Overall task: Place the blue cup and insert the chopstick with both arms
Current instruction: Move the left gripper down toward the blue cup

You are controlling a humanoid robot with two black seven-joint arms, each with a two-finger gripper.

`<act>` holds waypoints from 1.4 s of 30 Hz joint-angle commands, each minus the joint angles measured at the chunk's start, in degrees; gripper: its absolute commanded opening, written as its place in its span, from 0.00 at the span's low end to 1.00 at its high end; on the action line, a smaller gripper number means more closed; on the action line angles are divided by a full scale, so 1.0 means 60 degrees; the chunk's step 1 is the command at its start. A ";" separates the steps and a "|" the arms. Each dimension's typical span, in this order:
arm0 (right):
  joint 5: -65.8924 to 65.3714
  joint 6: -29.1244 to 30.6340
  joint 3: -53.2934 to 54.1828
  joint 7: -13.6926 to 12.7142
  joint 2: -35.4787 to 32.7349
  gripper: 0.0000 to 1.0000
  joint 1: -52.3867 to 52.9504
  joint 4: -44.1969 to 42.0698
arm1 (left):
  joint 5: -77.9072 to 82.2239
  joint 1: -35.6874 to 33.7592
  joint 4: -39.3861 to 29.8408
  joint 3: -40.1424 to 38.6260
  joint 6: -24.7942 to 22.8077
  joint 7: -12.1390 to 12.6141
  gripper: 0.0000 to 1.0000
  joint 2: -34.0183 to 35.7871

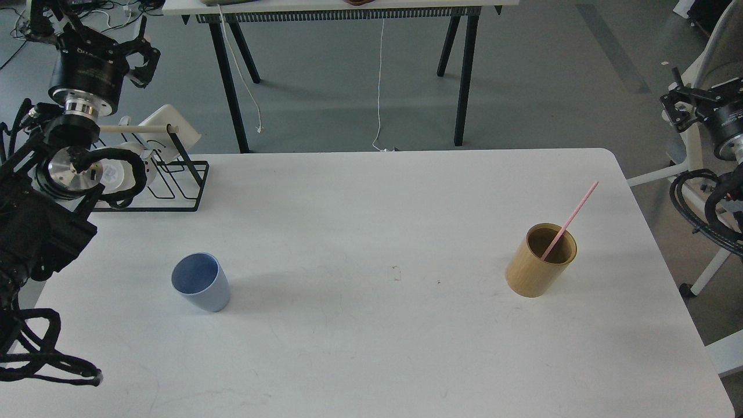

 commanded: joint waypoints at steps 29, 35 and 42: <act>-0.0001 0.0002 -0.0064 -0.0001 -0.0172 0.99 0.0000 -0.0010 | 0.7893 0.0214 -0.7271 0.1208 0.0024 -0.0061 0.98 0.4410; -0.0001 0.0002 -0.0064 -0.0001 -0.0217 0.99 -0.0015 -0.0025 | 1.1406 0.0244 -0.7902 0.1222 0.0001 -0.0105 0.93 0.4924; -0.0001 0.0002 -0.0050 -0.0001 -0.0334 0.99 -0.0030 -0.0010 | 1.5713 0.0829 -0.8870 0.1836 0.0009 -0.0691 0.90 0.5378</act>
